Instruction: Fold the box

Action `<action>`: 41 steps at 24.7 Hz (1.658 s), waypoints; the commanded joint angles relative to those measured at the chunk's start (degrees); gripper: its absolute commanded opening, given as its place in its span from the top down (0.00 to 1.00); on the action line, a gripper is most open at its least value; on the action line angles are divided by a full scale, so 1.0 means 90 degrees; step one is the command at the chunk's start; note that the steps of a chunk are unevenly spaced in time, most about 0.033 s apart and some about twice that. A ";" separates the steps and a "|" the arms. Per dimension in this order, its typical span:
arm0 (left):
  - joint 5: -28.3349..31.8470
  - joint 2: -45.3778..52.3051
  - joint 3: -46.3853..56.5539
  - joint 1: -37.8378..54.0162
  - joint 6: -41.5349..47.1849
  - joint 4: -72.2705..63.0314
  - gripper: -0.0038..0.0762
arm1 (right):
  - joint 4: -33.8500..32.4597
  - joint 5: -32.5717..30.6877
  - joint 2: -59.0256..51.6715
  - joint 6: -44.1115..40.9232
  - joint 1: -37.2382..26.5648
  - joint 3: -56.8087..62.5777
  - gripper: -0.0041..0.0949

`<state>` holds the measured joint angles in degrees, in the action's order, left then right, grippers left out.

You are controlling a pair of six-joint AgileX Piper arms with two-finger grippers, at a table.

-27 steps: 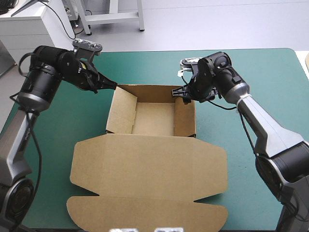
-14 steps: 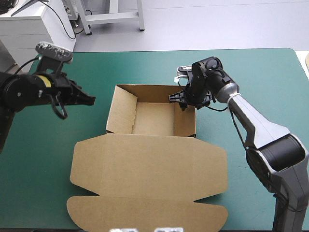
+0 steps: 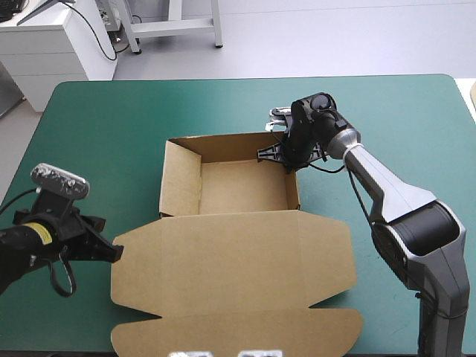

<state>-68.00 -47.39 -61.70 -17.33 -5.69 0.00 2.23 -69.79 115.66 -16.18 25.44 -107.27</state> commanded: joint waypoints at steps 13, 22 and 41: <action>0.0786 0.2360 0.2769 -0.0017 0.0173 -0.0095 0.96 | -0.0340 -0.0176 -0.1019 0.0300 -0.1362 -0.0186 0.97; 0.0716 0.2979 0.3125 -0.0017 0.0173 -0.0096 0.96 | -0.0315 -0.0176 -0.1611 0.0905 -0.3458 -0.0174 0.97; 0.0466 0.2979 0.3136 -0.0017 0.0173 -0.0082 0.96 | -0.1149 -0.0176 -0.1668 0.1798 -0.5494 -0.0174 0.58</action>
<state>-65.12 -20.10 -32.19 -17.33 -4.67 -0.48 -7.86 -71.47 104.38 -0.83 -23.75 -107.27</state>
